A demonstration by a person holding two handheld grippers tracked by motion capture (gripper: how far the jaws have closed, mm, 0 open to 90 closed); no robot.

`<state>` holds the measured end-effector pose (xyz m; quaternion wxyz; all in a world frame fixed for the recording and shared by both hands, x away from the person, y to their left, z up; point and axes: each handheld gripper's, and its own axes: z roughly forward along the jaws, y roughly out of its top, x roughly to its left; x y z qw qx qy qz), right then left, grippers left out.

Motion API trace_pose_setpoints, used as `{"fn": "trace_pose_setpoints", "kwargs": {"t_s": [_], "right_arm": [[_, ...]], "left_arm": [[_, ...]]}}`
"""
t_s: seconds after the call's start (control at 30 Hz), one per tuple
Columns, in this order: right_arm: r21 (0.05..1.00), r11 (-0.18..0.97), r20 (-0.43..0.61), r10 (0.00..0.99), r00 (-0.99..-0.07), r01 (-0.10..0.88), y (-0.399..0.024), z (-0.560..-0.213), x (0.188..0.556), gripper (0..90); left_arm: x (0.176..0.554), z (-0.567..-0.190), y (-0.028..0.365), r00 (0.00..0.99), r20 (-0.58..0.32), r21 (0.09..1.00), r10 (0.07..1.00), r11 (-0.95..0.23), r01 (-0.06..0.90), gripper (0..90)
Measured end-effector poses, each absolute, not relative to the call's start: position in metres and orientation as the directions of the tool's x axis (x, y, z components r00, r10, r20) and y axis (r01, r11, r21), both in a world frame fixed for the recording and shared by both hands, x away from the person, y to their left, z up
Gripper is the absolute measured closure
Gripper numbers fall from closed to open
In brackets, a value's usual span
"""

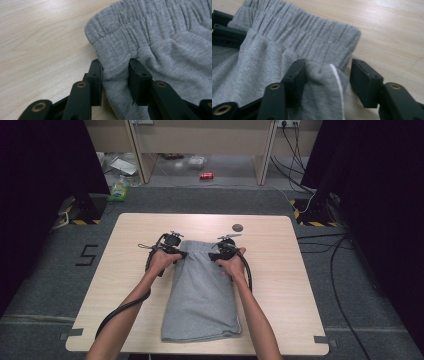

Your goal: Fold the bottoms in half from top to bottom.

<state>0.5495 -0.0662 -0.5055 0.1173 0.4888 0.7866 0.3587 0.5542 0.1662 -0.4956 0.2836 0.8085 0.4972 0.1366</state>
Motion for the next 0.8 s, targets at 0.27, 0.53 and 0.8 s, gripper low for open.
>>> {"fn": "trace_pose_setpoints", "kwargs": {"t_s": [0.27, 0.53, 0.8], "right_arm": [[0.667, 0.248, 0.213, 0.84, -0.499, 0.703, -0.065, -0.506, 0.551, 68.9], [0.677, 0.236, 0.223, 0.836, -0.501, 0.697, -0.067, -0.502, 0.55, 77.5], [0.735, 0.181, 0.242, 0.83, -0.502, 0.654, -0.076, -0.478, 0.558, 78.8]], "left_arm": [[0.554, -0.496, 0.166, 0.469, -0.063, 0.6, 0.881, -0.342, 0.723, 65.3], [0.555, -0.493, 0.17, 0.501, -0.08, 0.605, 0.862, -0.358, 0.711, 70.2], [0.562, -0.45, 0.176, 0.523, -0.105, 0.674, 0.846, -0.326, 0.663, 72.2]]}}
